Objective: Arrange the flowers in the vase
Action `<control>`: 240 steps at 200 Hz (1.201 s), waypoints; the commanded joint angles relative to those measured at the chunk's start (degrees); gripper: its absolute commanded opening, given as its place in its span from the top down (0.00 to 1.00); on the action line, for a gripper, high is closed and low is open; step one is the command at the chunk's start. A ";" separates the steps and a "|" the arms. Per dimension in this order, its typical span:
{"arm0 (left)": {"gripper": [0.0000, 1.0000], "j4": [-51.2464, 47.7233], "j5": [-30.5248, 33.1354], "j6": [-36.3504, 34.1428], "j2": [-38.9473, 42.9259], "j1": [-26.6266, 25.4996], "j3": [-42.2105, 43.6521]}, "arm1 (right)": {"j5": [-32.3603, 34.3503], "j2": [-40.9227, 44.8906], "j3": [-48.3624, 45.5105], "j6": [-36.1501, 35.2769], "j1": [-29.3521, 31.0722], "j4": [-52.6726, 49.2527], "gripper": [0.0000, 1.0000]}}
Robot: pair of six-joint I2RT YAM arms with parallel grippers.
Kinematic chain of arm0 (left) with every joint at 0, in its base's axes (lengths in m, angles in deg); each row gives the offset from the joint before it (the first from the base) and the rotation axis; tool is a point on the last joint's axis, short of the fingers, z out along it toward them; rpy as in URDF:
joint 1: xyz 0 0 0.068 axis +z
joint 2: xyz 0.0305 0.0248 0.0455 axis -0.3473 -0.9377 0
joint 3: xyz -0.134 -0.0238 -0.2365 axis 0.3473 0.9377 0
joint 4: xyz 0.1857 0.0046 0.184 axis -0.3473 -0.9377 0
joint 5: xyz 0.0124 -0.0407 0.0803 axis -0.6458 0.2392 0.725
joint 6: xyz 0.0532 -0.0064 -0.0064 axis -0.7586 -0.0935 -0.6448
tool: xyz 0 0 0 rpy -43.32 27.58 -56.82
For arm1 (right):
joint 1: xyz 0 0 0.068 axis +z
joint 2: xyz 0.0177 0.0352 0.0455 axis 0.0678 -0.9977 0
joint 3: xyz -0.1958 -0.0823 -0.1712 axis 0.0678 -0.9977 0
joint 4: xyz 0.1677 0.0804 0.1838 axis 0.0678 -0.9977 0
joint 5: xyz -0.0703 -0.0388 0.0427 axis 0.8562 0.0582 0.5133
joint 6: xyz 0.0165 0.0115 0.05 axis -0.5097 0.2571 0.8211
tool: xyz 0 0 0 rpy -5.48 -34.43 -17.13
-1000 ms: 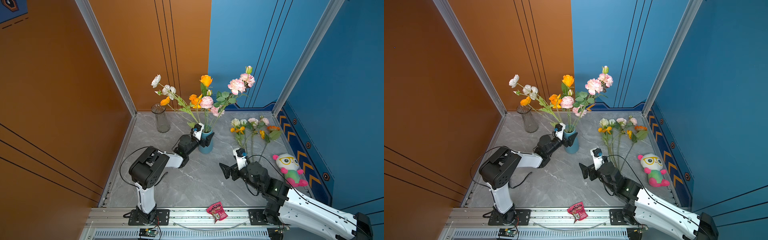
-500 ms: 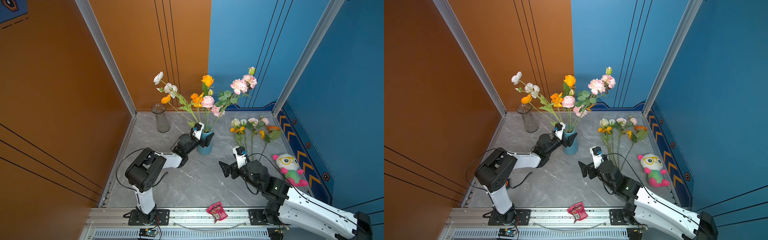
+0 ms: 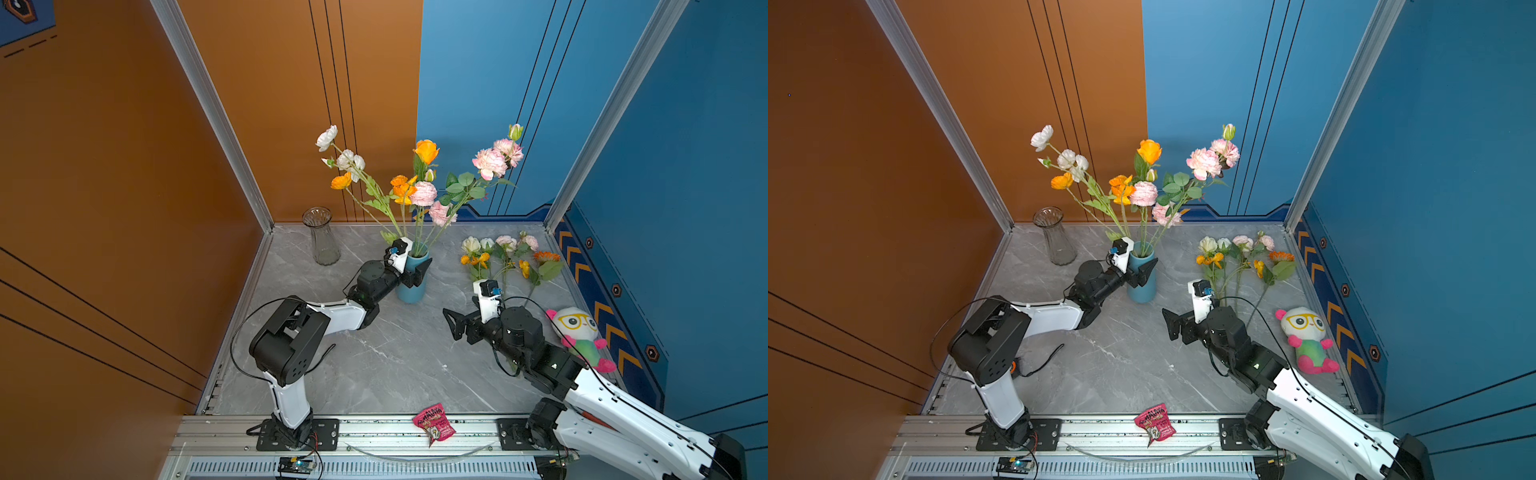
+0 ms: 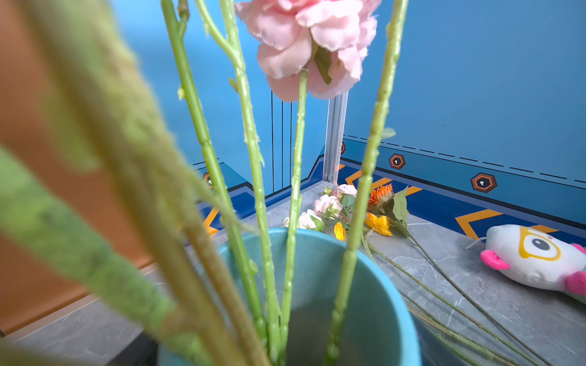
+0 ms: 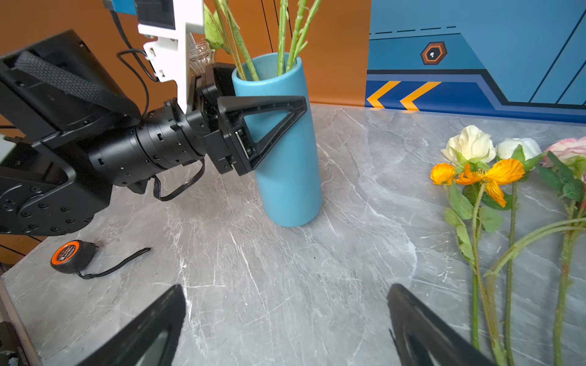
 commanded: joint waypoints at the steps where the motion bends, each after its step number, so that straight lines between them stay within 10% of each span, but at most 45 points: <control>1: 0.75 11.34 1.23 -2.62 4.13 -0.40 -5.78 | -2.20 -0.85 1.59 -0.65 -1.33 0.57 0.00; 240: 0.76 9.18 1.58 0.65 -27.22 7.45 -45.73 | -16.42 -26.27 14.56 -5.30 -18.38 11.05 0.00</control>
